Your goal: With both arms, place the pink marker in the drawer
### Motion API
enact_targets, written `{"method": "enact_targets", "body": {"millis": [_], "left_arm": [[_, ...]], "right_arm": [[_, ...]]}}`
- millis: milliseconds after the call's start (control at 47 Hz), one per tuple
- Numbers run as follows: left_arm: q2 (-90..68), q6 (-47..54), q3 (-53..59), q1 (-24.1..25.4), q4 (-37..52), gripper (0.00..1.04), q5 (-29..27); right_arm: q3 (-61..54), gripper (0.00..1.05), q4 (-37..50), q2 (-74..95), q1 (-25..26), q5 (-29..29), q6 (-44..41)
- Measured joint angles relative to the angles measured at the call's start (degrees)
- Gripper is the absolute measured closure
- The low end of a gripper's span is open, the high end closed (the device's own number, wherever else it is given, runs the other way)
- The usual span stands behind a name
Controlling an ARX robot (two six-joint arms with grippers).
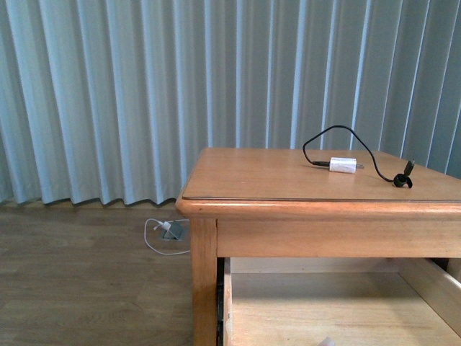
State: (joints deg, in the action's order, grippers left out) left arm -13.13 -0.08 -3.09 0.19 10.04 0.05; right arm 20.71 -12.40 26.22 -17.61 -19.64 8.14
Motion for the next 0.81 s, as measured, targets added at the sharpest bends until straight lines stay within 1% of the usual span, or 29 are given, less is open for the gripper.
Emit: {"method": "enact_targets", "body": {"millis": [170, 234, 340, 723, 744, 786, 808], "left_arm": [[2.75, -0.07, 1.03, -0.07, -1.73, 1.01, -0.04], [9.84, -0.09, 1.75, -0.09, -9.38, 1.01, 0.04], [12.74, -0.04, 1.75, -0.11, -9.73, 1.01, -0.07], [12.87, -0.07, 1.75, -0.11, -9.97, 1.01, -0.07], [12.87, -0.09, 1.75, -0.11, -9.97, 0.98, -0.07], [12.87, -0.09, 1.75, -0.11, -9.97, 0.88, -0.07], [12.87, -0.09, 1.75, -0.11, -9.97, 0.82, -0.07]], "right_arm": [[0.0, 0.08, 0.0, 0.0, 0.0, 0.02, -0.02], [0.0, 0.08, 0.0, 0.0, 0.0, 0.04, 0.0], [-0.02, 0.08, 0.0, 0.0, 0.0, 0.07, -0.02], [-0.02, 0.08, 0.0, 0.0, 0.0, 0.02, -0.02], [-0.11, 0.08, 0.24, 0.07, -0.15, -0.85, -0.15], [-1.46, 0.08, 4.66, 1.03, -2.95, -12.17, -0.92], [-1.53, 0.08, 4.92, 1.44, -3.61, -15.87, -0.9]]}}
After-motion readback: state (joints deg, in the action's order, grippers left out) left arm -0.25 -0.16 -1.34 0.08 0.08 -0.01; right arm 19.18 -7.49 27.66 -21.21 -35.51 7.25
